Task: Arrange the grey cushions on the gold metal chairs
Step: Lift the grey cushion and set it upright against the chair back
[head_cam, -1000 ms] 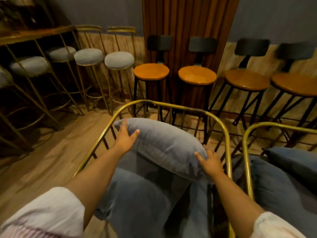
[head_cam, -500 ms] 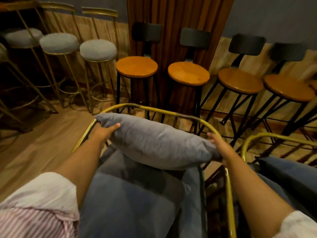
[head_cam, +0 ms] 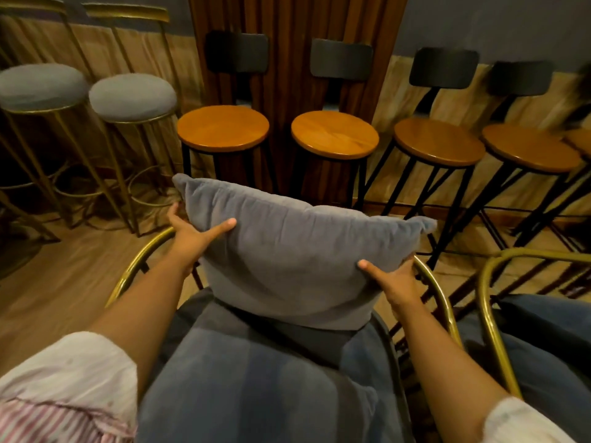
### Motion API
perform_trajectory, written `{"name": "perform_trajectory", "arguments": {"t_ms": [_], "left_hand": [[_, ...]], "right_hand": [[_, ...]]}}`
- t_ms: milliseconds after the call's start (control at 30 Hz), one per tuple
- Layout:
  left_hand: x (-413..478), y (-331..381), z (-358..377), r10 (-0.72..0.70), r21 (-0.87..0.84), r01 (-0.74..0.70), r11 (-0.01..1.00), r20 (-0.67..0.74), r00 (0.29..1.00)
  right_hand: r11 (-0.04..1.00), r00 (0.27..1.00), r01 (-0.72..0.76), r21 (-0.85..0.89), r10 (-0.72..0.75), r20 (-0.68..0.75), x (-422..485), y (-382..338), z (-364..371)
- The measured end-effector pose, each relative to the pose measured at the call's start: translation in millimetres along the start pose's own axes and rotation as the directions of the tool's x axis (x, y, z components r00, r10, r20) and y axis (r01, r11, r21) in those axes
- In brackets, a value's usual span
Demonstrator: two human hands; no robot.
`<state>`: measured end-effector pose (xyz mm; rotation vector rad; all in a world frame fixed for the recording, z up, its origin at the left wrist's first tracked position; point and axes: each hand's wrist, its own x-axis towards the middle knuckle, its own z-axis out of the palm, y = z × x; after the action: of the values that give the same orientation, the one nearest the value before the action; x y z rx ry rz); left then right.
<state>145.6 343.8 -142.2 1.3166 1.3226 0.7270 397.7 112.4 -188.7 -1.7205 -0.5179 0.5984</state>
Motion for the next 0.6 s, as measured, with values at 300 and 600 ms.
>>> {"name": "perform_trajectory", "arguments": {"t_ms": [300,600], "left_hand": [[57,-68,6,-0.011,0.017,0.009,1.000,0.161,0.987],[20,-25,14,0.051,-0.048,-0.046,0.998,0.112,0.992]], "right_hand": [[0.985,0.990,-0.100,-0.140,0.112,0.086,29,70,12],[0.997,0.995,-0.082,0.012,0.082,-0.063,3,37,10]]}}
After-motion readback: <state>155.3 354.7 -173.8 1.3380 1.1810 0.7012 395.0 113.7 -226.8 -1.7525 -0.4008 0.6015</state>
